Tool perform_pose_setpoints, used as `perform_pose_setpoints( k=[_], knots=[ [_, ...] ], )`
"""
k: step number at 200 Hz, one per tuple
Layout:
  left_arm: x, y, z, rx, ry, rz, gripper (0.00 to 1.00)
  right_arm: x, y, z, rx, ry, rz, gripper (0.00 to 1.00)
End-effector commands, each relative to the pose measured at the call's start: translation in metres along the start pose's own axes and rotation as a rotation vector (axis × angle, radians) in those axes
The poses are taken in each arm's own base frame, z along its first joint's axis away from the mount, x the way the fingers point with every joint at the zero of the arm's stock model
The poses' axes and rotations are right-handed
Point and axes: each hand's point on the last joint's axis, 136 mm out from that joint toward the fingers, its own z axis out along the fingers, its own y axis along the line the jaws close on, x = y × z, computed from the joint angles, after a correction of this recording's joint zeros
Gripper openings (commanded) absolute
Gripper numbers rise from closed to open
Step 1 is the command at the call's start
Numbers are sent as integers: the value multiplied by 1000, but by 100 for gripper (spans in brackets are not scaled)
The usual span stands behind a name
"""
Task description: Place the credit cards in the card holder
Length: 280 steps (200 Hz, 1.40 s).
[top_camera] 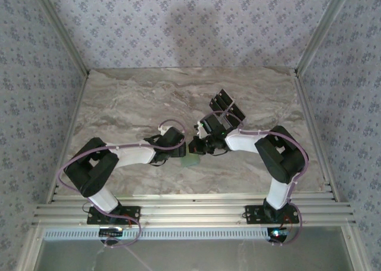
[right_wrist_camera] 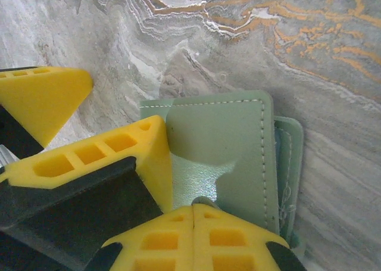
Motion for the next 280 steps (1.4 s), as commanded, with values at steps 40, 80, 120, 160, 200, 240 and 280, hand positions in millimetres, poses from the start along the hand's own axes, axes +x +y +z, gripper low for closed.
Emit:
perform_pose_setpoints(
  k=[40,80,120,160,200,240,280],
  knots=[
    [97,18,22,0,337,40,96,55,-64,12,168,131,123,0],
    [91,16,18,4,323,37,97,36,-47,9,122,91,107,1],
    [70,11,3,9,270,34,97,-1,0,-2,52,29,26,28],
    [23,16,-27,5,130,0,100,-37,51,-31,-30,-89,-47,53],
    [-45,29,-83,14,-68,-51,100,-67,96,-93,-54,-246,-124,78],
    [-108,79,-155,-47,-322,-116,100,-72,61,-193,119,-456,-89,95],
    [-151,136,-205,-199,-682,-54,100,-64,-45,-299,441,-733,117,100]
  ],
)
